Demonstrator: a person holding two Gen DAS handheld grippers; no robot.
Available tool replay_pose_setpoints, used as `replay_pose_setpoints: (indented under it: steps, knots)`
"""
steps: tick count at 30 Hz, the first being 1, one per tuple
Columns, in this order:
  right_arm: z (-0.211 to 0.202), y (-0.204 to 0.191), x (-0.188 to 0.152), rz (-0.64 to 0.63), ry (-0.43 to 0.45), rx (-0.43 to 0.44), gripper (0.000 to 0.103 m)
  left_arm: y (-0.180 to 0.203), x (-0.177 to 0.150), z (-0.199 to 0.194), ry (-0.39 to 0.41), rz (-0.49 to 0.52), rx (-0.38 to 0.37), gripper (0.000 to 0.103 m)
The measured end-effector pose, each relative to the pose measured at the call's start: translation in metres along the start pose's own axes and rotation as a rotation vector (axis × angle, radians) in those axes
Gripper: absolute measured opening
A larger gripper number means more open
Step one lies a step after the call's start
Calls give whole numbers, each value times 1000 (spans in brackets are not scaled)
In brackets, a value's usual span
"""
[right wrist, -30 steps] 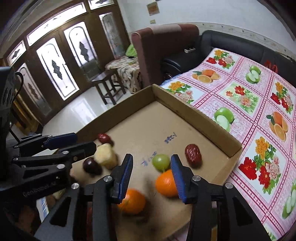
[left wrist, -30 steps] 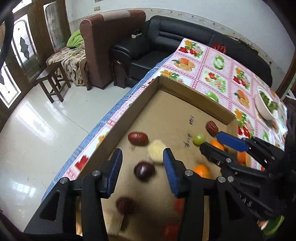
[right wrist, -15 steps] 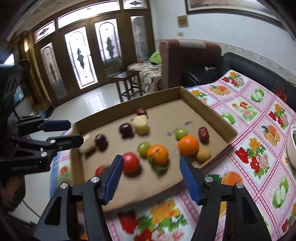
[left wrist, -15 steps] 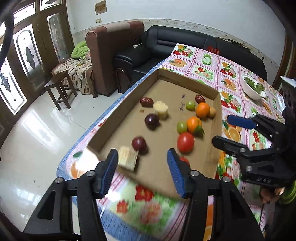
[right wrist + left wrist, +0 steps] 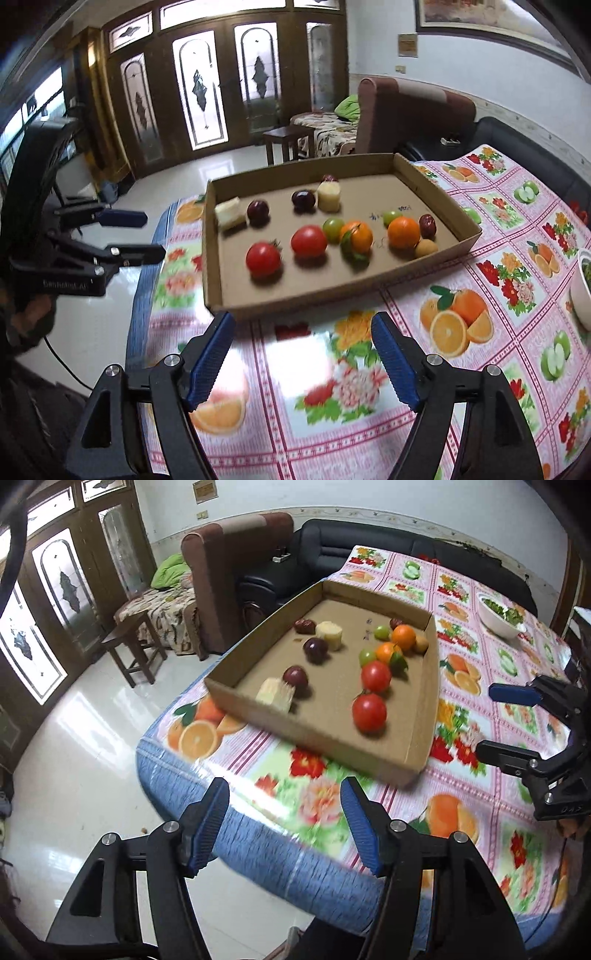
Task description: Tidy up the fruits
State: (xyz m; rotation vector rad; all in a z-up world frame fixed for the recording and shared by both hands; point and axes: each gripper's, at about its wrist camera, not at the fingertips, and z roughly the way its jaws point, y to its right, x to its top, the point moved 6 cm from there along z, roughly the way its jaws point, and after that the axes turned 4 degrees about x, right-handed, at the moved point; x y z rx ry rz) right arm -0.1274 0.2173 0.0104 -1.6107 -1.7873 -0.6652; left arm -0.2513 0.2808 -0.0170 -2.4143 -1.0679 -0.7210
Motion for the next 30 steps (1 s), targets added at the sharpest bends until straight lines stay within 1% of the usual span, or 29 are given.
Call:
replay_pose_setpoints:
  steps: [3,6,12,20,23,30]
  knots:
    - [2,-5,-8,-44,-28,-20,78,-1,-8,-3,-6,5,6,62]
    - [8,-9,-14,-73,-55,-15,78,-1,-13,-7,-9,4,8,62]
    - [19,-10,-18,-95,-83,-3,78,-1,-15,-14,2,2,9,62]
    - [26,-15,-16,-118,-97,1,78,-5,-14,-17,10,-5,29,62]
    - [26,-18,-15,-129,-95,-1,78,-8,-15,-16,10,-14,29,62]
    - [24,-25,-8,-144,-81,4,78,-11,-14,-18,27,-18,56,62]
